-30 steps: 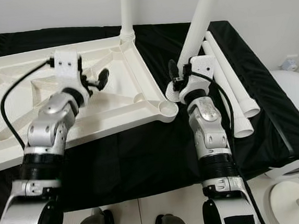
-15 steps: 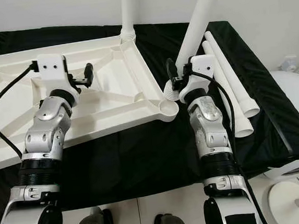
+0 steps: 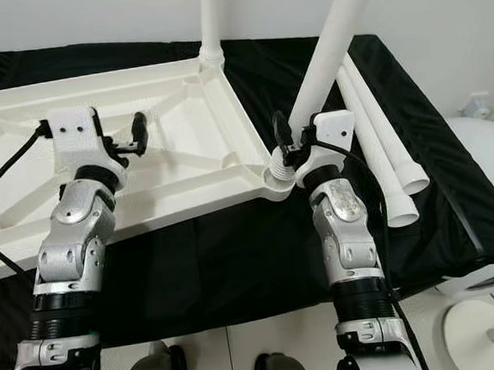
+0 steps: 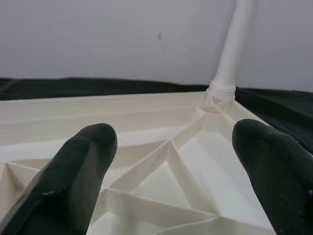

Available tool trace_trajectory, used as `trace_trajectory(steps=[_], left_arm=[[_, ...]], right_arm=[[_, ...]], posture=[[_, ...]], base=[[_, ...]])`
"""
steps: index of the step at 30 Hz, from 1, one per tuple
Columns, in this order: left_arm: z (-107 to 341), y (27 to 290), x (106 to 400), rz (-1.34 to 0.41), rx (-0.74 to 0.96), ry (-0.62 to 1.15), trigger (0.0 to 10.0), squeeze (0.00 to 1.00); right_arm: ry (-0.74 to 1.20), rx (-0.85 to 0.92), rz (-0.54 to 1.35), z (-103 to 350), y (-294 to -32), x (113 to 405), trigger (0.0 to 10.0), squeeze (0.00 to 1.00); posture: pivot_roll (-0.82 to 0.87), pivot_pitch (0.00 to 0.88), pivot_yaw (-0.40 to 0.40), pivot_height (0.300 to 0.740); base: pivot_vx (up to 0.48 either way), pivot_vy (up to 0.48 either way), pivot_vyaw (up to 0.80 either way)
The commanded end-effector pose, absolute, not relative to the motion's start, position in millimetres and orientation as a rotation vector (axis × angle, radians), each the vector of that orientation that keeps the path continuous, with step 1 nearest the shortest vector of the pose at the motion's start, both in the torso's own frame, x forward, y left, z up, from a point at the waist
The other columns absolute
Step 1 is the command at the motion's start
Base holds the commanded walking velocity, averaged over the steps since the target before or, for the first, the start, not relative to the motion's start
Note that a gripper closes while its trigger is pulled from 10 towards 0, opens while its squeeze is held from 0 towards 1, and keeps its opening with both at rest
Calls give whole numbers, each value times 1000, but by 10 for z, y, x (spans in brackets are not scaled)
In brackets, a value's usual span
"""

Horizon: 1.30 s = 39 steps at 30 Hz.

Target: Building children table

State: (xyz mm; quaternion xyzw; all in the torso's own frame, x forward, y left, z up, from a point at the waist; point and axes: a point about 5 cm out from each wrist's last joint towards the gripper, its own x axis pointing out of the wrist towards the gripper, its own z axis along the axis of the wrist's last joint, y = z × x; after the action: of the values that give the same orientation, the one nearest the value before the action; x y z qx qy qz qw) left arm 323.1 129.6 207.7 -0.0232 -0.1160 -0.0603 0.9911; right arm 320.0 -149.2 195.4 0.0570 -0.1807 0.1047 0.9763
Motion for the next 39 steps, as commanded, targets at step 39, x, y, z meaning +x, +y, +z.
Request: trace_trajectory(steps=[39], left_arm=[[2232,783,3046,-539,62,-303,10000,0]], right_arm=[[-309,51,382,2023,-1517,3263,10000,0]], posture=[[48,49,-83,740]], base=[[0,0,0]])
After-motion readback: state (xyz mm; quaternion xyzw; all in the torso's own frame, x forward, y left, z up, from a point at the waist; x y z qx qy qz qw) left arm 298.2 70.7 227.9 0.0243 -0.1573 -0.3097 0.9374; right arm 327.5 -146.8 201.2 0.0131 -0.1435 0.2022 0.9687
